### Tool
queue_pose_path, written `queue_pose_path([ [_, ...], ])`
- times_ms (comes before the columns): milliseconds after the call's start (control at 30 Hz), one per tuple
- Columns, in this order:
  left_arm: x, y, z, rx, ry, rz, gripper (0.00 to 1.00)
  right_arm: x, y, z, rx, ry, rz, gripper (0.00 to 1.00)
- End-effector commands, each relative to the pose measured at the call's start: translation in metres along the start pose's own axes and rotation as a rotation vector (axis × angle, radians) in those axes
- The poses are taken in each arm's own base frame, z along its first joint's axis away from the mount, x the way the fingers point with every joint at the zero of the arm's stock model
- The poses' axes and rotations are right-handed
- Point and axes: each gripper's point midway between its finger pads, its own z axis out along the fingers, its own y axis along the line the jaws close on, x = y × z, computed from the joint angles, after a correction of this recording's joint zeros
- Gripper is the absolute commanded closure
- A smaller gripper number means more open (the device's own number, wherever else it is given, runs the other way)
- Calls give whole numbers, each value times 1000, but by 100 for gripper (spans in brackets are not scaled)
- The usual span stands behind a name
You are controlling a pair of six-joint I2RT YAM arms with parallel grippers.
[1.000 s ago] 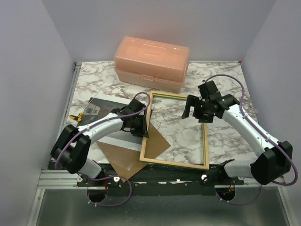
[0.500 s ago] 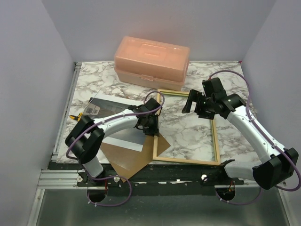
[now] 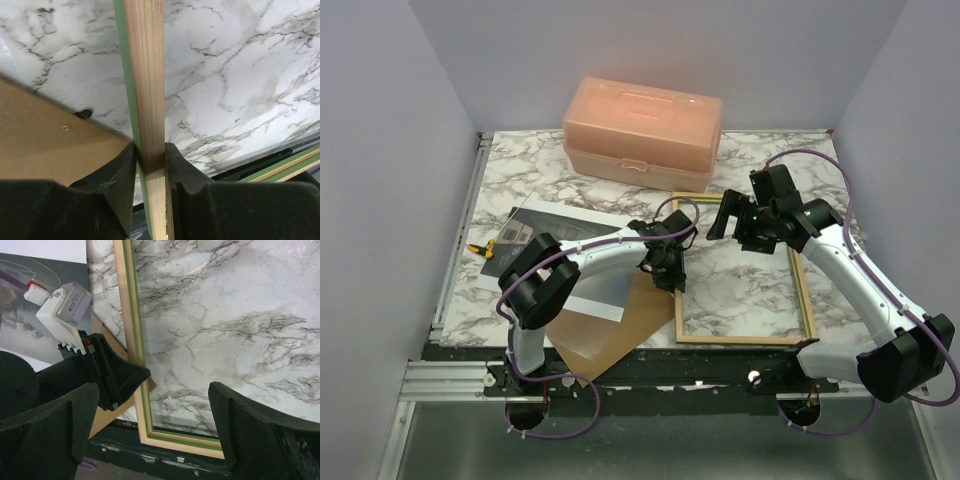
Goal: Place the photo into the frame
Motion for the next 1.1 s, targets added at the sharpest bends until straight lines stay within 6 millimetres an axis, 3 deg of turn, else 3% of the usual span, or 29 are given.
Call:
queue_pose_path([
  [0, -11, -28, 3, 67, -23, -31, 100, 3, -1, -1, 4, 13, 3, 0],
  [200, -10, -45, 9, 111, -12, -36, 100, 10, -3, 7, 2, 39, 1, 0],
  [300, -10, -48, 9, 109, -3, -24, 94, 13, -3, 9, -1, 53, -3, 0],
  [433, -10, -50, 3, 123, -11, -5, 74, 17, -1, 12, -16, 70, -5, 0],
  [600, -11, -50, -8, 141, -32, 15, 31, 20, 1, 17, -31, 88, -5, 0],
  [667, -12, -49, -13, 143, -47, 28, 21, 21, 2, 19, -36, 96, -5, 0],
  [933, -35, -34, -49, 235, -158, 33, 14, 22, 9, 22, -73, 107, -6, 0],
  [1067, -49, -6, -62, 254, -205, 1, 14, 25, 13, 28, -94, 133, -6, 0],
])
